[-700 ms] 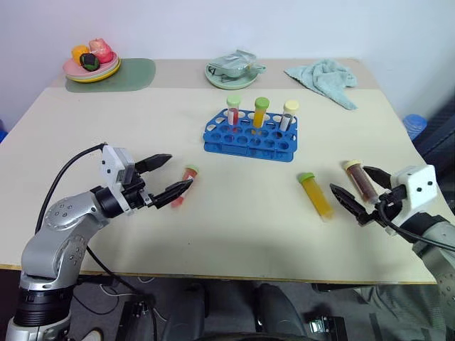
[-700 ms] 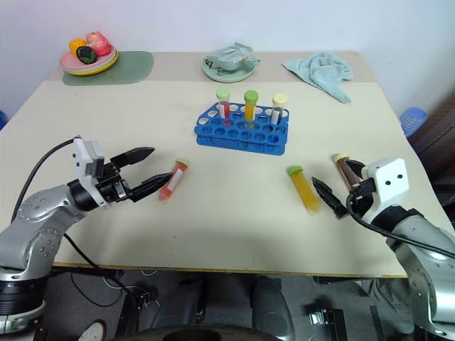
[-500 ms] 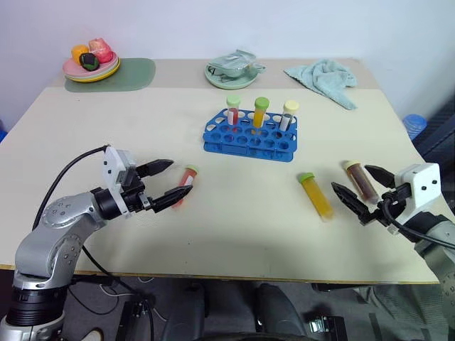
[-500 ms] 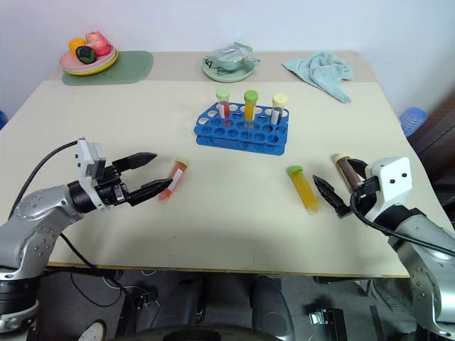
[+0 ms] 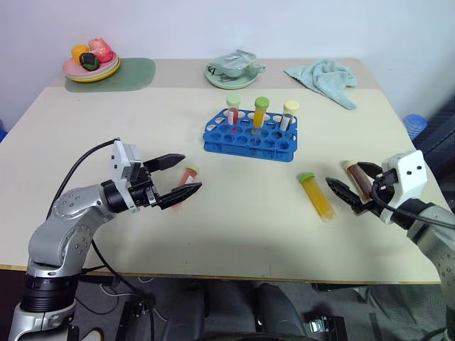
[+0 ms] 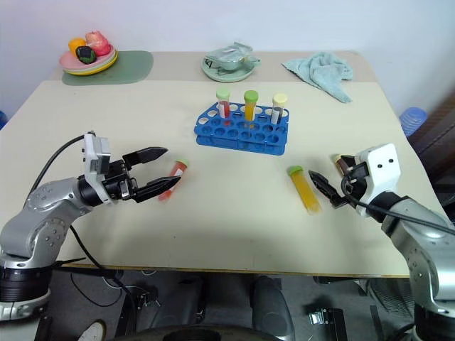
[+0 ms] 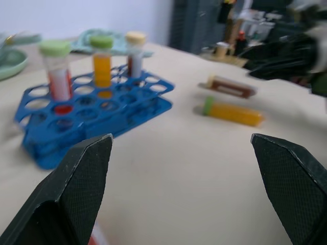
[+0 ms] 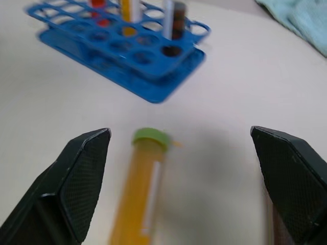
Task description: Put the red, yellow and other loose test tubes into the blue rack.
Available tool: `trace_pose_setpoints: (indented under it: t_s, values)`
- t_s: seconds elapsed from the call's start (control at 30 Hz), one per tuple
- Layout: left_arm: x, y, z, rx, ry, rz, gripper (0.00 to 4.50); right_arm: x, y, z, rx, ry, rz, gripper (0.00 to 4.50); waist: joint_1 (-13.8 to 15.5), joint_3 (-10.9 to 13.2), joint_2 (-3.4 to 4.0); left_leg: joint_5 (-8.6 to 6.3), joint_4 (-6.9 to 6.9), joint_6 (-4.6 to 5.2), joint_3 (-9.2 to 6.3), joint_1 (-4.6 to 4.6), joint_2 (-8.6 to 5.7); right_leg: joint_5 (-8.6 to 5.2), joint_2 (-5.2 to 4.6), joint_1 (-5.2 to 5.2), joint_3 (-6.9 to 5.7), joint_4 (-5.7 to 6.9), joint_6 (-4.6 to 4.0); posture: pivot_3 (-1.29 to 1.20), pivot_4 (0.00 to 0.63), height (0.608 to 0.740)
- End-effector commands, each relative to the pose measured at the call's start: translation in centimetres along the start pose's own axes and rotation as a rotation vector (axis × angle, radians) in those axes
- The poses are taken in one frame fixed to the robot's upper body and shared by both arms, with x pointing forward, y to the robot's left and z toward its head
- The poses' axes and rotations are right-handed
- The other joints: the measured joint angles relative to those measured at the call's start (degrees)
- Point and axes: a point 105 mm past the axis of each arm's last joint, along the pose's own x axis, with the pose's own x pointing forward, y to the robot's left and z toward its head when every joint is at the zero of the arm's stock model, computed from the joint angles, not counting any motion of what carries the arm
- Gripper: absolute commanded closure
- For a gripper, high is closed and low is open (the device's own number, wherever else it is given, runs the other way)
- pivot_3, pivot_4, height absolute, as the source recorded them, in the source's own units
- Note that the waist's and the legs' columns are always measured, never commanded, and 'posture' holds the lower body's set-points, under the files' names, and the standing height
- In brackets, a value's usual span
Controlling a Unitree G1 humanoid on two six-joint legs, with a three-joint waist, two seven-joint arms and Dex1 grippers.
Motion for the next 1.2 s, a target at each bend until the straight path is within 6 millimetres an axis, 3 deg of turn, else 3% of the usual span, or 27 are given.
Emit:
trace_pose_setpoints:
  t_s: [0.03, 0.17, 0.37, 0.53, 0.9, 1.2]
  values:
    - [0.8, -2.1, 0.5, 0.067, -0.012, -0.187, 0.05, 1.0, -2.0, 0.4, 0.009, 0.122, -0.059, 0.0, 0.0, 0.0, 0.01, 0.0, -0.01, 0.0, 0.04, 0.0, -0.01, 0.0, -0.01, -0.02, 0.02, 0.0, 0.0, 0.0, 0.15, 0.74]
    - [0.8, -3.5, 0.1, 0.139, 0.042, -0.351, 0.05, 2.5, -3.5, 0.6, 0.074, 0.239, -0.066, 0.0, 0.1, 0.0, 0.01, 0.0, -0.02, 0.0, 0.02, -0.03, 0.0, 0.0, 0.01, -0.06, 0.02, 0.0, -0.01, 0.0, 0.15, 0.74]
    - [1.5, -3.2, 0.8, 0.162, 0.033, -0.389, 0.05, 4.5, -3.1, 2.3, 0.202, 0.36, -0.011, 0.0, -0.1, 0.0, 0.06, -0.02, 0.03, 0.05, 0.04, -0.18, 0.0, 0.0, -0.01, -0.19, 0.02, -0.02, 0.0, 0.0, 0.15, 0.74]
    - [1.4, -3.4, 0.8, 0.152, 0.034, -0.386, 0.05, 5.8, -4.9, 2.7, 0.203, 0.459, -0.058, 0.0, -0.1, 0.1, 0.12, -0.09, 0.13, 0.17, 0.06, -0.45, 0.0, 0.01, -0.03, -0.41, 0.01, -0.03, 0.03, 0.0, 0.15, 0.74]
    - [1.2, -4.3, 0.3, 0.12, 0.032, -0.373, 0.05, 6.5, -7.0, 3.8, 0.096, 0.521, -0.058, 0.0, -0.2, 0.1, 0.13, -0.09, 0.12, 0.17, 0.08, -0.52, -0.01, 0.02, -0.04, -0.52, 0.01, -0.03, 0.04, 0.0, 0.15, 0.74]
    - [1.1, -4.6, 0.0, 0.108, 0.034, -0.361, 0.05, 5.9, -8.8, 3.4, 0.086, 0.59, -0.07, 0.0, 0.0, 0.1, 0.13, -0.09, 0.12, 0.17, 0.11, -0.52, -0.02, 0.02, -0.06, -0.54, 0.01, -0.04, 0.04, 0.0, 0.15, 0.74]
